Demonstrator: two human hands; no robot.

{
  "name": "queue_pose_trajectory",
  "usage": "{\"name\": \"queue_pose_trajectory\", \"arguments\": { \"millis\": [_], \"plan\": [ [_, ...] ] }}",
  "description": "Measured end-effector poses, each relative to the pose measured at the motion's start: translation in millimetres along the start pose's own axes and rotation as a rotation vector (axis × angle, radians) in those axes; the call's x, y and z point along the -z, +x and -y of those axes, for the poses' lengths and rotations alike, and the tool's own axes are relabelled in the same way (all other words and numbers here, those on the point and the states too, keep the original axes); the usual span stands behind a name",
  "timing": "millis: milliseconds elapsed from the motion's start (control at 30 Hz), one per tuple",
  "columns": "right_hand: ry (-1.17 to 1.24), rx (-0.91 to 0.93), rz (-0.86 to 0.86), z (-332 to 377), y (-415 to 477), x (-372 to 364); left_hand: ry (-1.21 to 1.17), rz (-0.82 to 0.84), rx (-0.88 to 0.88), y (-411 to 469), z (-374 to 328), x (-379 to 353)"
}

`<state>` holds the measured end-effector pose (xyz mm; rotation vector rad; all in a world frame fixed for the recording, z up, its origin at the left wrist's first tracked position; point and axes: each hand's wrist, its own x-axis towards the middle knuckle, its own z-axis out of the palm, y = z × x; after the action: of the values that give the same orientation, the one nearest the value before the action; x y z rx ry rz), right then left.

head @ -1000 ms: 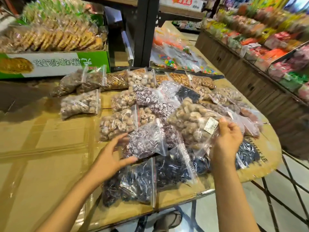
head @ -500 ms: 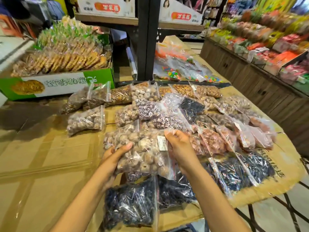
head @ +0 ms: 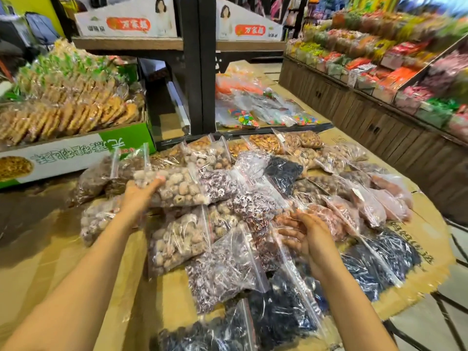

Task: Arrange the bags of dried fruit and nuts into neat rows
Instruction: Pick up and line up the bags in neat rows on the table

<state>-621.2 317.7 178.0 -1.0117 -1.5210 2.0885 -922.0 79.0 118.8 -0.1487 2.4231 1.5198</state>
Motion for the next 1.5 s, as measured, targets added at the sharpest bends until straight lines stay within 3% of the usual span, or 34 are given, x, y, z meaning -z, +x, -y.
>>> {"name": "queue_pose_trajectory", "arguments": {
  "millis": [100, 200, 333, 500, 600, 667, 733, 867, 1000, 1133, 1300, 1500],
  "plan": [
    [0.015, -0.005, -0.011, -3.3, 10.3, -5.7, 0.468, 0.009, -0.157, 6.0, 13.0, -24.4],
    [-0.041, -0.006, 0.0, -7.5, 23.1, -12.4, 0.513, 0.03, -0.172, -2.0, 18.5, -33.4],
    [-0.294, 0.047, -0.05, -4.4, 43.4, -20.4, 0.612, 0.017, -0.205, -0.9, 19.3, -34.5],
    [-0.524, 0.165, -0.15, 11.4, 83.4, -22.1, 0.728, -0.035, -0.027, 0.5, -6.6, -46.8],
    [-0.719, 0.098, -0.089, 11.7, 105.9, -19.8, 0.698, -0.074, 0.042, -1.3, -15.4, -56.2],
    [-0.8, 0.018, -0.035, 7.3, 118.9, -18.0, 0.699, -0.107, -0.074, -5.6, -15.8, -61.4],
    [-0.859, 0.0, -0.042, 6.6, 131.6, -15.8, 0.645, -0.093, -0.306, -17.7, -22.7, -68.7],
    [-0.973, -0.066, -0.091, 7.8, 147.2, -11.6, 0.633, 0.144, -0.604, -27.0, -59.2, -94.7],
    [-0.899, -0.039, -0.102, 1.9, 142.7, -9.8, 0.912, 0.352, -0.644, -22.1, -83.6, -127.2],
    [-0.854, -0.054, -0.107, 2.0, 141.5, -7.2, 1.124, 0.338, -0.584, -10.2, -91.6, -143.1],
    [-0.725, -0.11, -0.102, -0.8, 139.3, -7.3, 1.01, 0.367, -0.547, -27.2, -109.1, -134.6],
    [-0.568, -0.131, -0.136, -2.0, 117.2, -8.3, 0.657, 0.093, -0.603, -44.4, -81.4, -102.1]
  ]
}}
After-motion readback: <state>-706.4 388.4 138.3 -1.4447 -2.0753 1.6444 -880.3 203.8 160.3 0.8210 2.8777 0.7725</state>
